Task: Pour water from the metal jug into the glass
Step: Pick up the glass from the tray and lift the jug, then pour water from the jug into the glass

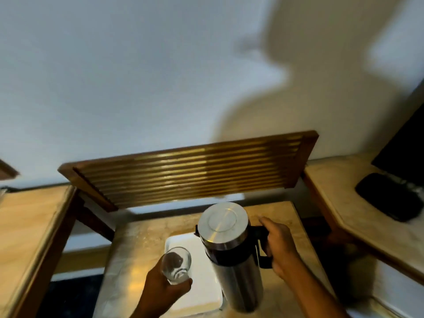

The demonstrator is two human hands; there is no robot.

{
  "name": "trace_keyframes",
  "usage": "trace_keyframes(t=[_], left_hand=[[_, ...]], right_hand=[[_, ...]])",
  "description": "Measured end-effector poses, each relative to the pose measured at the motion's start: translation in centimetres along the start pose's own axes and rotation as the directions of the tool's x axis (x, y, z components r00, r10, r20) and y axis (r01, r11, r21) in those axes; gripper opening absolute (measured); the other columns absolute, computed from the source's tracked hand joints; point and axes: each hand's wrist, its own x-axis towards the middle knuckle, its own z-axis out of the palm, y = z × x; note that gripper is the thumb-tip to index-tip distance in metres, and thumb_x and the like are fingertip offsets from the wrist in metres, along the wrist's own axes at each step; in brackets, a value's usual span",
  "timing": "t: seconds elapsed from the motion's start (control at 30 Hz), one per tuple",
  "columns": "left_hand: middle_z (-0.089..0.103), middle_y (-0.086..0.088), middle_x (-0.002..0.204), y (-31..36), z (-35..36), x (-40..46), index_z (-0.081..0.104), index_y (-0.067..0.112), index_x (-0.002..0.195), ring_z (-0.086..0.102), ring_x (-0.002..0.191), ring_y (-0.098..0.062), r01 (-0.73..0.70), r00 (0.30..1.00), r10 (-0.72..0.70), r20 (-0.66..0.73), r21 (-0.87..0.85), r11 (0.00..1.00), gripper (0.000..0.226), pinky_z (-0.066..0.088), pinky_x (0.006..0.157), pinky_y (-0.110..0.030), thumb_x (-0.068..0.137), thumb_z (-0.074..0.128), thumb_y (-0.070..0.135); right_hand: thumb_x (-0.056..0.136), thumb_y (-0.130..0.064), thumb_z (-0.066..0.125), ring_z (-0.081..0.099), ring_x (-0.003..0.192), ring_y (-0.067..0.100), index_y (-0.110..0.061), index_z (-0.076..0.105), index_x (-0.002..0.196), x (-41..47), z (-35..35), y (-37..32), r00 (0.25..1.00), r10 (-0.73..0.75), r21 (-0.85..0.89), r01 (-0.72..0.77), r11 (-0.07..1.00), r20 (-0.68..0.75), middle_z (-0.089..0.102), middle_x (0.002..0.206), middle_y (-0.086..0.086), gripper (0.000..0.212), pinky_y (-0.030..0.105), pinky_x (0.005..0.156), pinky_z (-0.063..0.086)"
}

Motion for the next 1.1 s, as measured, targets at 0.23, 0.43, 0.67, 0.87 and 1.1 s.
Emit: trace_keyframes(t=[0.23,0.43,0.67,0.87,1.1], left_hand=[[0.073,-0.002,0.088,12.5,-9.1,-4.5,0.068,0.021,0.095,0.07,0.084,-0.013,-0.203,0.979,0.203,-0.024,-0.005,0.979,0.048,0.05,0.066,-0.014,0.057,0.093,0.006],[0.073,-0.007,0.087,21.3,-14.8,-6.3,0.066,0.024,0.094,0.072,0.083,-0.013,-0.376,0.922,0.359,-0.147,-0.111,0.92,0.033,0.058,0.061,-0.023,0.072,0.084,0.007],[0.071,-0.006,0.09,30.1,-19.4,-7.5,0.063,0.015,0.096,0.073,0.083,-0.023,-0.54,0.839,0.492,-0.234,-0.243,0.806,0.036,0.06,0.063,-0.028,0.063,0.077,0.023],[0.07,-0.002,0.085,32.5,-20.7,-7.8,0.062,0.015,0.093,0.073,0.08,-0.02,-0.613,0.788,0.545,-0.287,-0.274,0.741,0.042,0.06,0.063,-0.026,0.058,0.077,0.033],[0.069,0.01,0.083,33.0,-21.4,-7.7,0.062,0.024,0.089,0.07,0.08,-0.009,-0.667,0.741,0.591,-0.318,-0.249,0.702,0.041,0.056,0.055,-0.017,0.055,0.077,0.042]], right_hand=[[0.08,-0.06,0.064,0.038,0.035,0.014,-0.021,0.063,0.052,-10.5,0.7,-15.1,0.947,-0.217,0.007,0.222,0.975,0.236,0.044,0.042,-0.001,0.048,0.022,0.038,0.028],[0.086,-0.047,0.063,0.038,0.032,0.014,-0.02,0.062,0.048,-17.1,1.7,-24.9,0.839,-0.418,0.09,0.414,0.906,0.349,0.045,0.039,-0.001,0.047,0.019,0.036,0.029],[0.089,-0.038,0.063,0.035,0.03,0.013,-0.02,0.061,0.043,-22.7,3.3,-33.2,0.755,-0.568,0.129,0.56,0.818,0.327,0.045,0.038,0.0,0.05,0.019,0.033,0.03],[0.084,-0.03,0.066,0.026,0.029,0.015,-0.016,0.052,0.042,-25.6,4.3,-38.5,0.641,-0.724,0.042,0.741,0.67,0.257,0.036,0.036,0.002,0.046,0.018,0.035,0.018],[0.075,-0.026,0.068,0.024,0.039,0.017,-0.009,0.049,0.05,-27.9,5.5,-43.5,0.489,-0.805,-0.181,0.872,0.454,0.337,0.033,0.046,0.007,0.036,0.023,0.038,0.02]])
